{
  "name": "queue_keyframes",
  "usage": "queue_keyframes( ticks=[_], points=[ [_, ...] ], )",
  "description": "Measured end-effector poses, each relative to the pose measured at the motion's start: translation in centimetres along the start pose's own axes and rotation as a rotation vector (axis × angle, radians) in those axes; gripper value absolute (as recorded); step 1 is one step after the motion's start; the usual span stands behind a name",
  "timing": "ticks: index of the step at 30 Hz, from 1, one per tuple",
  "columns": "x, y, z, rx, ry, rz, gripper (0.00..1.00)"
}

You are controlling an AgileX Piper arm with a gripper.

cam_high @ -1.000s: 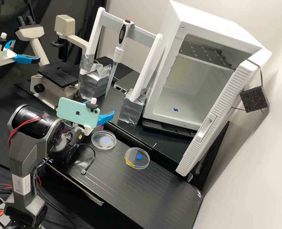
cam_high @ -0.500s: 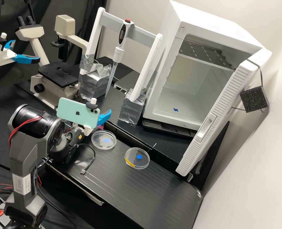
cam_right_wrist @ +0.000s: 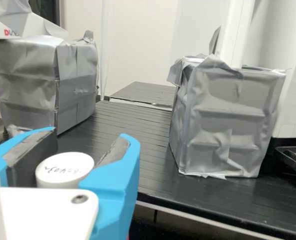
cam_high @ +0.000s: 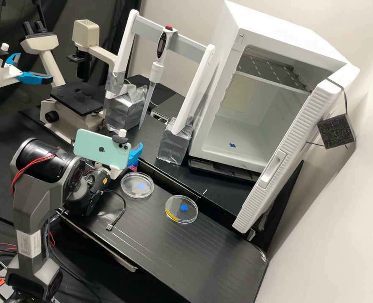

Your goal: Open the bottle

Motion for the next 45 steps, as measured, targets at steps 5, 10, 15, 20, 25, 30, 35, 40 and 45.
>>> queue_keyframes(
  ticks=[5,10,15,20,25,30,35,40,45],
  points=[
    [0.0,0.0,0.0,0.000,0.001,-0.001,0.00],
    [0.0,0.0,0.0,0.000,0.001,-0.001,0.00],
    [0.0,0.0,-0.1,-0.002,0.004,-0.003,0.00],
    [0.0,0.0,-0.1,-0.002,0.004,-0.003,0.00],
    [0.0,0.1,-0.2,-0.002,0.009,0.000,0.00],
    [-0.3,0.9,-0.9,-0.001,0.032,0.027,0.00],
    [-0.9,2.0,-1.8,0.000,0.068,0.069,0.00],
    [-2.0,2.7,-2.4,0.000,0.092,0.095,0.00],
    [-3.9,2.4,-2.2,-0.009,0.116,0.077,0.00]
  ],
)
